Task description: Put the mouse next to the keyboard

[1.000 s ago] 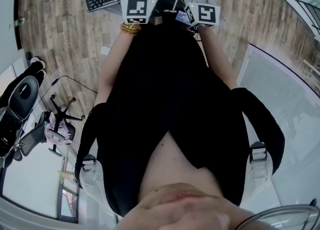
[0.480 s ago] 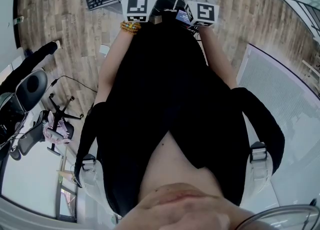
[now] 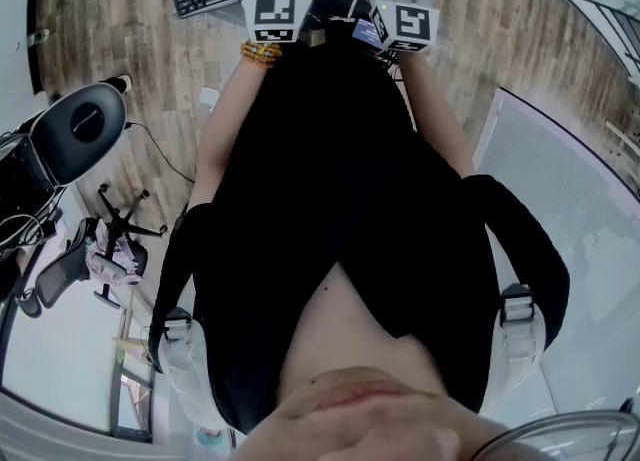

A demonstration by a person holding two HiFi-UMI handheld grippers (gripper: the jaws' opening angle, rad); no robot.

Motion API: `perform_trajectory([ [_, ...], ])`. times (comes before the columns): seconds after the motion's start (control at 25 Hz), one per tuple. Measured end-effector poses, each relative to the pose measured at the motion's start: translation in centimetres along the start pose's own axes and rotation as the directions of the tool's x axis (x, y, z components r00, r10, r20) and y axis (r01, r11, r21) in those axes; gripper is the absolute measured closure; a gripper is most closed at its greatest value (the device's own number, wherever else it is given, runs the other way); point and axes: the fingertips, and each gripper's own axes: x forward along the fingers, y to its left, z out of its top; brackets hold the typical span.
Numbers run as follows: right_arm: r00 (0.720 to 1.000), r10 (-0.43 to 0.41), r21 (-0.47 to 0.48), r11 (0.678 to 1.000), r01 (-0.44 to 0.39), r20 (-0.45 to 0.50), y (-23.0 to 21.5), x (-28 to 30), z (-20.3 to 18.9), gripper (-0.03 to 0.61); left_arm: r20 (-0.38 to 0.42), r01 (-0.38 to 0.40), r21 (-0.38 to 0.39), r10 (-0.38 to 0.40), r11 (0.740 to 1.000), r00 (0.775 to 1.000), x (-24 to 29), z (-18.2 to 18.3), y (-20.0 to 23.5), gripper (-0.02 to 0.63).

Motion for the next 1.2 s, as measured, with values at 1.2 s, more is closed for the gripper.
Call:
perform_trajectory([
  [1.2, 0.998, -0.006, -0.026, 1.0, 0.004, -0.061, -0.2, -0.1, -1.5, 0.551, -0.039, 0.018, 0.001, -0.018, 1.0, 0.999, 0.3, -1.2, -0.5, 0.6],
])
